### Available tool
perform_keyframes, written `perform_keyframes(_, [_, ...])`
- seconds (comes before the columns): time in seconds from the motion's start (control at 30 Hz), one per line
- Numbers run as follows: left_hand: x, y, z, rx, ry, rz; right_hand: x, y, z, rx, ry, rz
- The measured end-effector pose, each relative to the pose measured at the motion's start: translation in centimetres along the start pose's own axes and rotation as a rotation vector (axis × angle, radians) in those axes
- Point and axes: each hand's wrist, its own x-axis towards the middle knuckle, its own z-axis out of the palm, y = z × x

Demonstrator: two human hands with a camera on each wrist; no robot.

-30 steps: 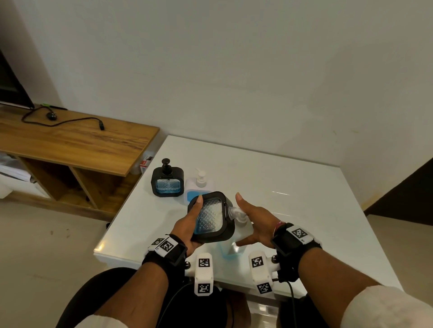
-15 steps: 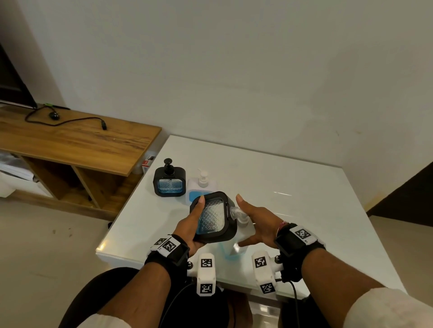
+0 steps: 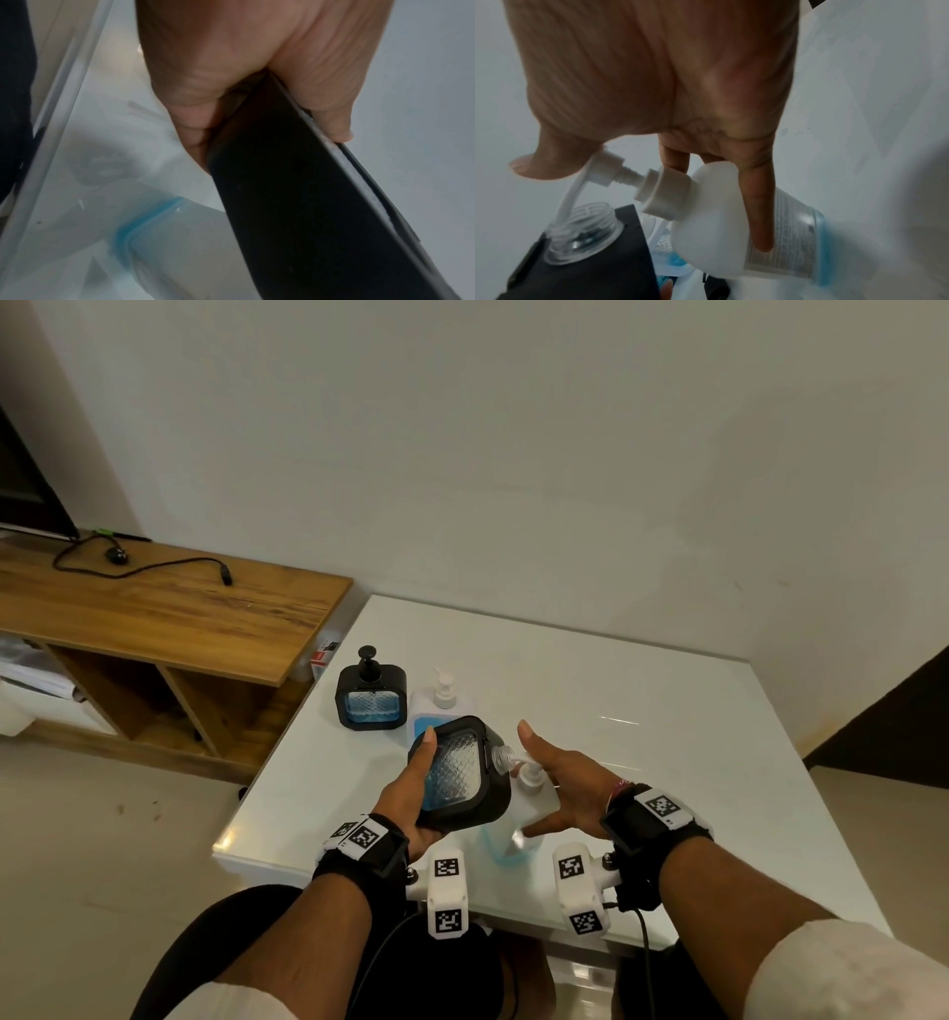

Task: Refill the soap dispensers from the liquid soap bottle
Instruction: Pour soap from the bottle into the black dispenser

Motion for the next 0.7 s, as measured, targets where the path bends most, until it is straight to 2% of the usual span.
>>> perform_keyframes(0.2, [-0.8, 0.1, 0.6, -0.021, -0.043, -0.03, -0.2, -0.2, -0.2, -0.022, -0.058, 0.005])
perform_keyframes(0.4, [-1.3, 0.0, 0.8, -0.003, -0.027, -0.039, -0.2, -0.2, -0.2, -0.038, 0.009, 0.008])
perform_keyframes(0.57, [-1.0, 0.0, 0.4, -0.023, -0.048, -0.04, -0.6, -0.2, -0.3, -0.008, -0.065, 0.026])
perform_keyframes(0.7, [-0.9, 0.1, 0.5, -0.016, -0.037, -0.035, -0.5, -0.3, -0.3, -0.014, -0.034, 0.008])
